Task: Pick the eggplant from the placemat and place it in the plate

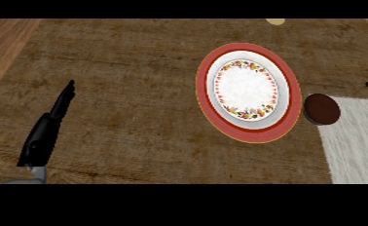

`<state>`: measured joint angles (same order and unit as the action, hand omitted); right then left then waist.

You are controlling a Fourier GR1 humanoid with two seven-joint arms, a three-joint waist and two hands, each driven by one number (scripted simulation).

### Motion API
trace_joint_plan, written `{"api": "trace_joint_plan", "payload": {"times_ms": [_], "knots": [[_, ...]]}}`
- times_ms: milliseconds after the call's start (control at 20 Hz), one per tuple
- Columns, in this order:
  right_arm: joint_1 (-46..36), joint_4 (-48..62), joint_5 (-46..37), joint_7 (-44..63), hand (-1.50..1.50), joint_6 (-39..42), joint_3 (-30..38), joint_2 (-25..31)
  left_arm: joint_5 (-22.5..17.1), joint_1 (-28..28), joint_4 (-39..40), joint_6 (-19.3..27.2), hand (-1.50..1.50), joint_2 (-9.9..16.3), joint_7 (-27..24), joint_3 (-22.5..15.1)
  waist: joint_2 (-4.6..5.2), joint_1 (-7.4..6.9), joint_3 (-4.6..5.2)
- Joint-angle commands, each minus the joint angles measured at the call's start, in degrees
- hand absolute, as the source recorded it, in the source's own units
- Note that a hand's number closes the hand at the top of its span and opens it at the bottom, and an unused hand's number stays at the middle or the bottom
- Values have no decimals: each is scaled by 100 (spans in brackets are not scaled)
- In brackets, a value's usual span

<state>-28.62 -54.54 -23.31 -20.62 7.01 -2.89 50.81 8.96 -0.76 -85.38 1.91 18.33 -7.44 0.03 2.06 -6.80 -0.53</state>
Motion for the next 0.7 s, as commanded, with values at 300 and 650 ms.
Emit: {"api": "trace_joint_plan", "payload": {"times_ms": [300,650], "knots": [[-1278,1178,637,-3036,150,414,613,29,-17,-4,315,41,0,71,-97,230,-93,300,33],[-2009,1518,343,-3485,150,882,181,-639,-52,-247,-361,-33,0,122,339,267,-185,480,46]]}}
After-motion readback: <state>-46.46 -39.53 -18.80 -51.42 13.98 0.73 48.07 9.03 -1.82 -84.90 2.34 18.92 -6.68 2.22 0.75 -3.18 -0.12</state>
